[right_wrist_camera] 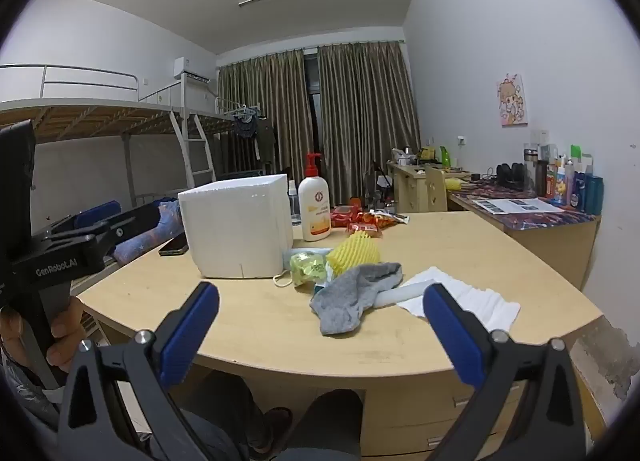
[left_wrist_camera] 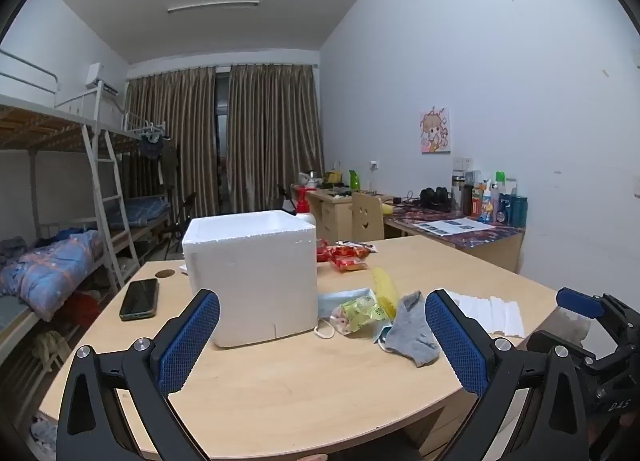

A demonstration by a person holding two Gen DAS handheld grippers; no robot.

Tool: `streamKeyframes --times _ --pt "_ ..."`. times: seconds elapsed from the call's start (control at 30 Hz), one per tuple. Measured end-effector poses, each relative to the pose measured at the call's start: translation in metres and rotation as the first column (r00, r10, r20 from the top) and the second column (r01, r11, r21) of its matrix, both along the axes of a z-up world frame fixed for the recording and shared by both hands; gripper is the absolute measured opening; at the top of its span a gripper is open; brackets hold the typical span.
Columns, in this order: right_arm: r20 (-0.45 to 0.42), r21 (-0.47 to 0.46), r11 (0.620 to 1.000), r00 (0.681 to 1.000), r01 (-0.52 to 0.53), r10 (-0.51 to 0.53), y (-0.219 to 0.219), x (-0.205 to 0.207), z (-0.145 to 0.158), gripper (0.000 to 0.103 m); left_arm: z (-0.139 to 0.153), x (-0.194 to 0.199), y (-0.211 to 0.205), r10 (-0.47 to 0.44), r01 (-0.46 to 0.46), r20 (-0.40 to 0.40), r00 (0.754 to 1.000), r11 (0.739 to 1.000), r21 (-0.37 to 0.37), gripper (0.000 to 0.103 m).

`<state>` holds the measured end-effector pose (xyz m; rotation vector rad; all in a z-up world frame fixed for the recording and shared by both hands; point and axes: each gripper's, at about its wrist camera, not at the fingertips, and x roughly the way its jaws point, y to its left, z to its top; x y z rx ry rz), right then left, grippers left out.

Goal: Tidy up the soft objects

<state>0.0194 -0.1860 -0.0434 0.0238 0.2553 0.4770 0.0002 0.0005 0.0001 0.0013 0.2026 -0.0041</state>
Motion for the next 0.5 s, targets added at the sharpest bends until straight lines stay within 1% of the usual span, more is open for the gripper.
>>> streamKeyframes --times 0.03,0.07,0.17,0.3,0.33,0.5 --pt "0.001 0.001 1.0 1.0 -0.001 0.001 0.0 0.0 0.0 0.103 0.0 0.0 0.001 -0.001 0.001 0.001 1.0 1.0 -0.001 0.103" --pt "0.007 -0.005 1.0 1.0 0.0 0.0 -0.001 0.0 -0.001 0.103 0.0 -0.002 -0.001 0.001 -0.002 0.029 1.0 1.0 0.017 0.103" --pt "0.008 -0.014 1.0 1.0 0.003 -0.003 -0.001 0.0 -0.001 0.103 0.0 -0.003 0.0 -0.017 0.016 0.018 1.0 1.0 0.012 0.103" --pt "0.006 -0.013 1.0 1.0 0.012 -0.012 0.0 0.001 0.001 0.103 0.0 -0.005 0.0 -0.012 0.012 0.005 1.0 1.0 0.012 0.103" --pt "0.007 -0.013 1.0 1.0 0.015 -0.015 0.001 0.001 0.002 0.103 0.008 0.0 0.003 -0.009 0.009 0.003 1.0 1.0 0.012 0.103" --pt "0.016 -0.011 1.0 1.0 0.018 -0.017 0.004 -0.002 0.004 0.103 0.015 0.004 0.009 0.004 -0.005 0.006 1.0 1.0 0.012 0.103"
